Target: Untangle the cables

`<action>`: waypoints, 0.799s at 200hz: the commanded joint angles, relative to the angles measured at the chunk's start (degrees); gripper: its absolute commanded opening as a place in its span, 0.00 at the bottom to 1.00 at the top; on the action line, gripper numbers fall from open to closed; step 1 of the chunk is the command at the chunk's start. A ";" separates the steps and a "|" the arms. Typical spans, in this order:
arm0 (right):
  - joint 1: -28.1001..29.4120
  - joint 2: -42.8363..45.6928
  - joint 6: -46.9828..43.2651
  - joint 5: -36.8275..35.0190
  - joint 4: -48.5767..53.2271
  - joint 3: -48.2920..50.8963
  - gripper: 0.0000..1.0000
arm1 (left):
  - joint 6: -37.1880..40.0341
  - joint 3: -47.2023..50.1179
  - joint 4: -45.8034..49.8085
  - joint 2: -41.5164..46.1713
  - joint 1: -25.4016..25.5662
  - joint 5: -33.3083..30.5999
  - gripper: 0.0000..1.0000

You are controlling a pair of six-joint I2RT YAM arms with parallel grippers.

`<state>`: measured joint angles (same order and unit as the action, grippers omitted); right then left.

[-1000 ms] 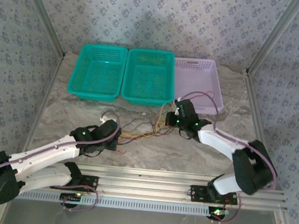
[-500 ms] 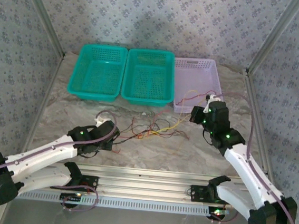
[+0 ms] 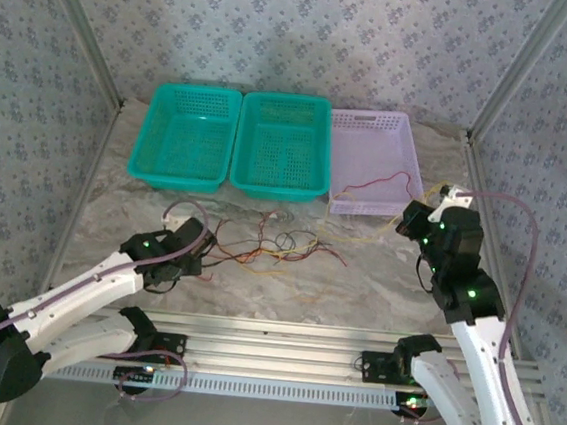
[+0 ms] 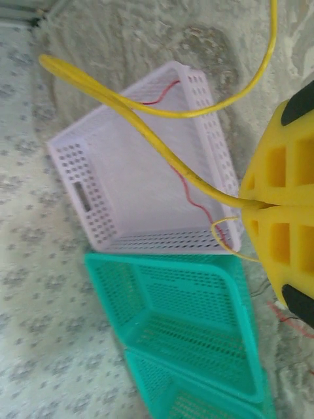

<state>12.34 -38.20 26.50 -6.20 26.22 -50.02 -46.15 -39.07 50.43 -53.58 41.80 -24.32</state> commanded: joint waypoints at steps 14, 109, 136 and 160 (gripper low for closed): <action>-1.14 2.85 0.05 -3.32 4.91 -7.55 0.00 | 0.01 -0.92 1.04 1.79 -2.81 -2.36 0.00; 0.19 -5.89 2.43 0.40 -0.06 -16.12 0.00 | 1.46 -0.31 -2.26 2.25 -4.22 1.66 0.00; 4.81 -13.77 -0.14 -3.03 -2.81 -19.74 0.00 | 2.15 -0.22 -3.67 2.09 -4.10 3.93 0.00; 11.18 -21.92 -4.96 -8.88 -4.89 -24.64 0.00 | 2.55 -0.40 -4.27 1.60 -3.71 4.90 0.00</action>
<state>18.90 -54.65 26.22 -9.56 25.17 -69.08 -44.84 -39.05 47.51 -51.53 37.87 -21.37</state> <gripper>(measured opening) 0.045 0.056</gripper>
